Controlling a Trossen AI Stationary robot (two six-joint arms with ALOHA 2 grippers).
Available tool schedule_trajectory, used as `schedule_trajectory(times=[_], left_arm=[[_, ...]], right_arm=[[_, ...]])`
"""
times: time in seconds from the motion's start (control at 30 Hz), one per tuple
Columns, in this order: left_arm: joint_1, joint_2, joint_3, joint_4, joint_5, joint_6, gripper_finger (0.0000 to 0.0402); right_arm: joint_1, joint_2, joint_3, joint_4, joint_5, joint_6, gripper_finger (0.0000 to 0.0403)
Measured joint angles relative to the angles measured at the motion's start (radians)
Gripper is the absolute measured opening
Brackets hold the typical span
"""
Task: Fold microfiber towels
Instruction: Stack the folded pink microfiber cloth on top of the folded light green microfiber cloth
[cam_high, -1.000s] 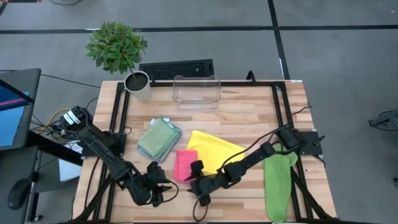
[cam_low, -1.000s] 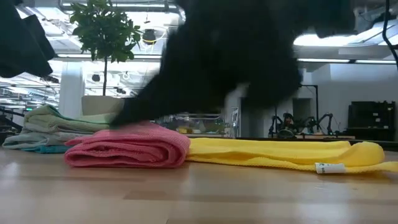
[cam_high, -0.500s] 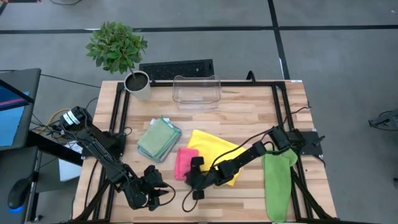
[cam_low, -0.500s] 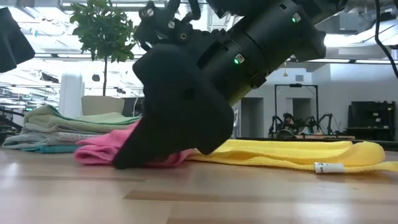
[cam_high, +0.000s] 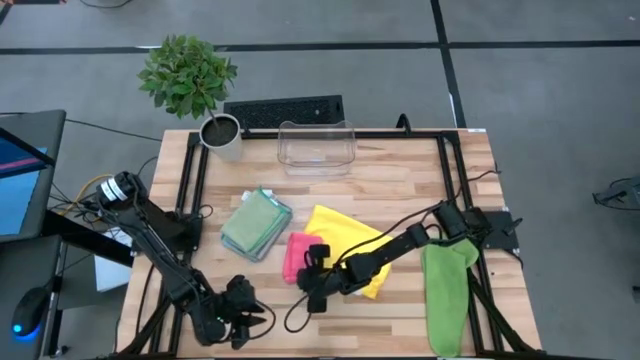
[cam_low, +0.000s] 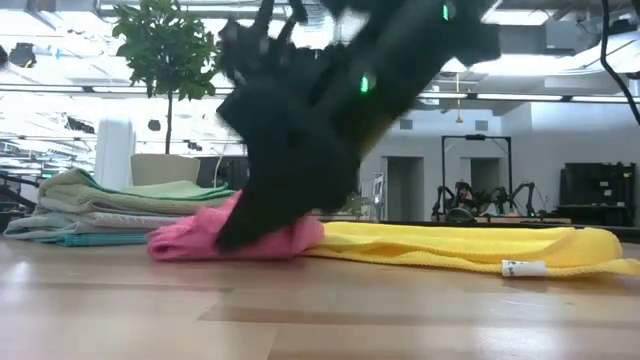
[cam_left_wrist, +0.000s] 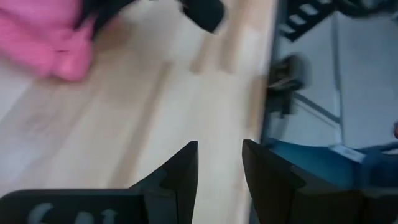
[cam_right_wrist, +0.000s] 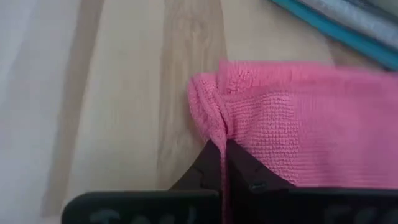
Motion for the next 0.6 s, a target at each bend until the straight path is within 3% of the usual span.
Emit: schedule_trajectory(times=[0.23,0.37,0.6], left_arm=[[-0.039,-0.005,0.174,-0.11,-0.06,0.13,0.0116],[-0.063,-0.005,0.264,-0.187,-0.091,0.195,0.0116],[-0.104,-0.005,0.384,-0.37,-0.14,0.224,0.0116]], right_arm=[[-0.048,-0.179,0.047,-0.048,0.005,-0.075,0.002],[-0.085,-0.275,0.042,-0.066,0.066,-0.14,0.002],[-0.202,-0.37,0.047,0.05,0.093,-0.271,0.002]])
